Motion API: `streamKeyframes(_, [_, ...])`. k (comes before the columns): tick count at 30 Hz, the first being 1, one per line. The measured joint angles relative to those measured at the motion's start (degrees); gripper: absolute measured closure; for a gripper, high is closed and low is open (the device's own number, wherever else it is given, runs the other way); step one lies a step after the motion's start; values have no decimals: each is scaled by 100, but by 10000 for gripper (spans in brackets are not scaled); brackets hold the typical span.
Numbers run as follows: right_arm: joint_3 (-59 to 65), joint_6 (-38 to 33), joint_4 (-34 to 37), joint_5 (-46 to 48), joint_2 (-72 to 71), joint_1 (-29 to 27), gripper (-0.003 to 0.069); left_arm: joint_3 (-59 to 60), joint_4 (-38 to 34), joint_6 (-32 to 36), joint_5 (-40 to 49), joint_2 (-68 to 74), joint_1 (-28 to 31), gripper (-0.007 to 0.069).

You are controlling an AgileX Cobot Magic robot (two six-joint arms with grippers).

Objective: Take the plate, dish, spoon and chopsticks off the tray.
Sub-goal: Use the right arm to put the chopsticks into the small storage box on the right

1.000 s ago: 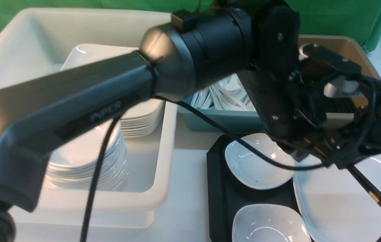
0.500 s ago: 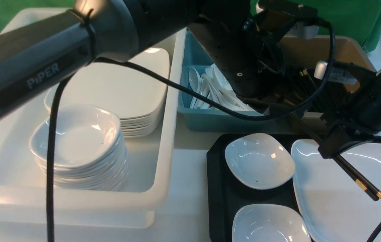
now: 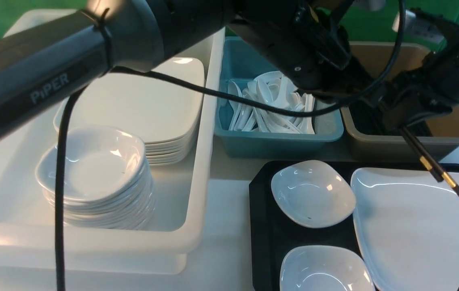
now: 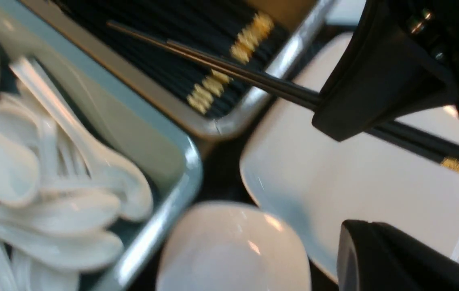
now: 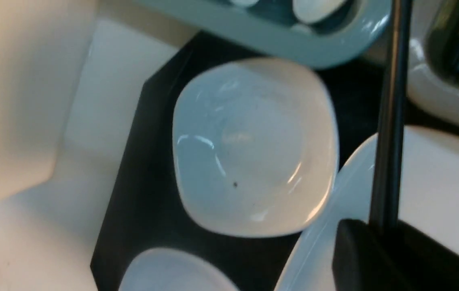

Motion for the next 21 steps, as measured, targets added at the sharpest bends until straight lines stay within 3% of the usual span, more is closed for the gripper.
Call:
streamKeyframes(8, [-1480, 309, 435, 6, 1042, -531, 586, 0, 31, 0, -1138, 0, 11, 623])
streamKeyframes(13, [-2668, 670, 975, 6, 1952, -841, 586, 0, 31, 0, -1159, 0, 11, 623])
streamKeyframes(21, [-3682, 1400, 1098, -233, 2888, -1056, 586, 0, 31, 0, -884, 0, 11, 623])
